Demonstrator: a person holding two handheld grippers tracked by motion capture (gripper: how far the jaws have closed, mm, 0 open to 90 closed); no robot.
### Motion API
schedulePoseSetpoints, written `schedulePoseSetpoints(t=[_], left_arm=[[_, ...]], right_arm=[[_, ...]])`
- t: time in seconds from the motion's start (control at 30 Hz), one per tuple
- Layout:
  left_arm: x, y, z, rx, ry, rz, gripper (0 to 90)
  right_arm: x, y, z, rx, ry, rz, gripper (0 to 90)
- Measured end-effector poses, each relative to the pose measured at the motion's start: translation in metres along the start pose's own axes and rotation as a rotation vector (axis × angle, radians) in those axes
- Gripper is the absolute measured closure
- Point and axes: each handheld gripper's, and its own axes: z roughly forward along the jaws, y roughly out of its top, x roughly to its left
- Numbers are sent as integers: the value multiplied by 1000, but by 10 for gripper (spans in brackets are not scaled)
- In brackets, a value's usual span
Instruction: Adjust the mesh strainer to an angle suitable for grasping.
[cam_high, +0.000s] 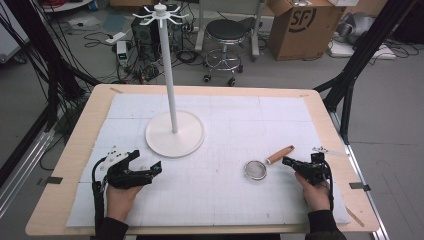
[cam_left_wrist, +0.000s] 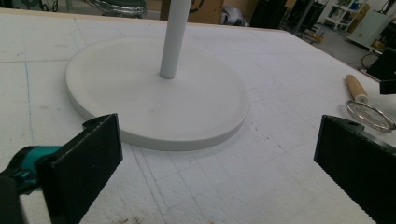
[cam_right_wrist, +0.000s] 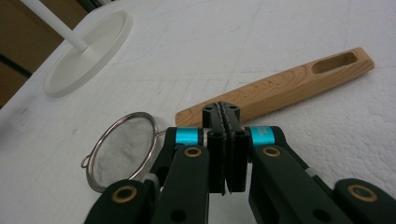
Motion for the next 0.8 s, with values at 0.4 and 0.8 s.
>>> schedulePoseSetpoints(t=[0.4,0.8], left_arm=[[2,0,-2,-1,8,-2,16],[2,-2,-7,4,13,-1,16]], right_arm=[[-13,13,10,8,-38,30,896],[-29,19,10,32,-93,85,896]])
